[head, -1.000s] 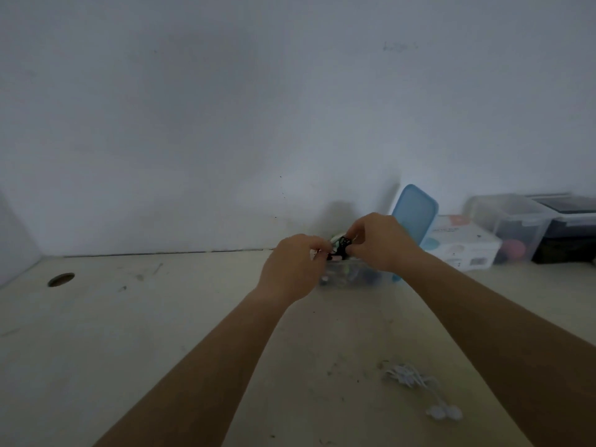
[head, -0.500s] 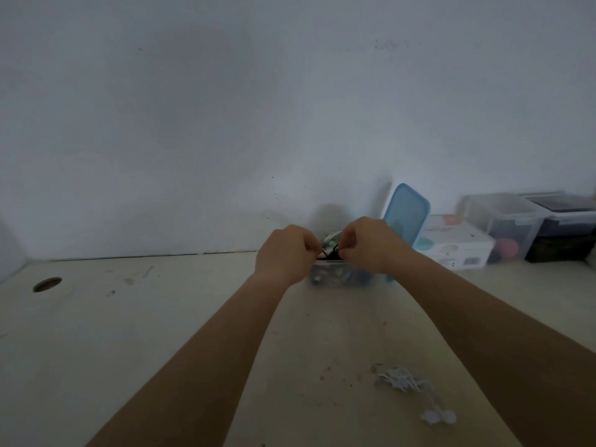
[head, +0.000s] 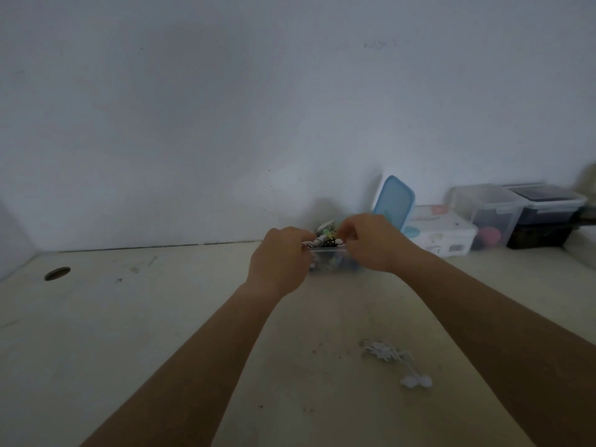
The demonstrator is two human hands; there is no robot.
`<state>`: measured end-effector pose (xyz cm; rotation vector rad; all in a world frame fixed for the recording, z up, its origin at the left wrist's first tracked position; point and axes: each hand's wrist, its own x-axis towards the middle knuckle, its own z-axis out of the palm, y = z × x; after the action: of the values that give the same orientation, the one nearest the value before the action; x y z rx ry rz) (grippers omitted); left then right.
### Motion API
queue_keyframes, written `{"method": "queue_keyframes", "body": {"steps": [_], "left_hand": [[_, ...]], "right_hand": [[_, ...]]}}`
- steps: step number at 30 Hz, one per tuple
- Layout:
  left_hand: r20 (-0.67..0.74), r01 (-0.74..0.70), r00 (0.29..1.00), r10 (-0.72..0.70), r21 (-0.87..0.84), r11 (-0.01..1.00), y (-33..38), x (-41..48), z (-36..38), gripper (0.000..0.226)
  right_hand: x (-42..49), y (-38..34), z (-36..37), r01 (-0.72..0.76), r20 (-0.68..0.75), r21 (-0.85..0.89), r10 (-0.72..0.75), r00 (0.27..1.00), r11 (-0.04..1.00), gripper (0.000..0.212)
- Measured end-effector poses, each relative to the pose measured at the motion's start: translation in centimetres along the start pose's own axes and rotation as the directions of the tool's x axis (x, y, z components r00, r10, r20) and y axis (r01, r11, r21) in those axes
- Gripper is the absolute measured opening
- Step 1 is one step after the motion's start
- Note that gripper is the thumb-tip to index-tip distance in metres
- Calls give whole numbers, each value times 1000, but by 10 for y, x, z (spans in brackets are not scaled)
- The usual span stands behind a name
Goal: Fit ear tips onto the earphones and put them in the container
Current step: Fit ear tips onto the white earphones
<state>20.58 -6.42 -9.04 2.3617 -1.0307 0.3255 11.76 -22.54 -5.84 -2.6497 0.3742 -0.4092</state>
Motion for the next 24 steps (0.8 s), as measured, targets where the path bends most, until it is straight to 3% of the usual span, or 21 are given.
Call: {"method": "queue_keyframes", "body": {"steps": [2,4,7,10,13,16,18,20,24], "left_hand": [[-39,-40,998,39,-33,999,8,-18,-2,30],[-8,-50,999,49,-95,994,18,-38,-3,25],[117,-12,993,30,-155,988,34,-67,0,22],[177,34,984,-1,-185,982,45,-93,1,21],[222,79,975,-30,-215,973,51,-110,-4,21],[232,110,971,-58,-220,969,51,-126,-12,19],[222,119,973,-69,-220,968,47,-134,-20,18],[195,132,977,-89,-222,966,39,-141,-29,18],[98,188,981,-167,-282,941,15,-148,-51,19]], "right_hand": [[-20,-2,-8,15,-71,37,-13,997,999,29],[-42,-3,-15,39,-54,44,-36,998,998,25],[-77,2,-21,28,199,-29,-22,980,999,15],[-110,7,-20,-53,400,-117,96,911,992,38],[-134,3,-15,-145,495,-162,207,844,976,51],[-146,-6,-3,-139,449,-207,220,866,968,32],[-148,-14,3,-177,420,-121,211,883,977,19],[-146,-21,7,-241,409,78,189,893,967,14],[-139,-37,18,-365,361,547,181,915,754,21]]}}
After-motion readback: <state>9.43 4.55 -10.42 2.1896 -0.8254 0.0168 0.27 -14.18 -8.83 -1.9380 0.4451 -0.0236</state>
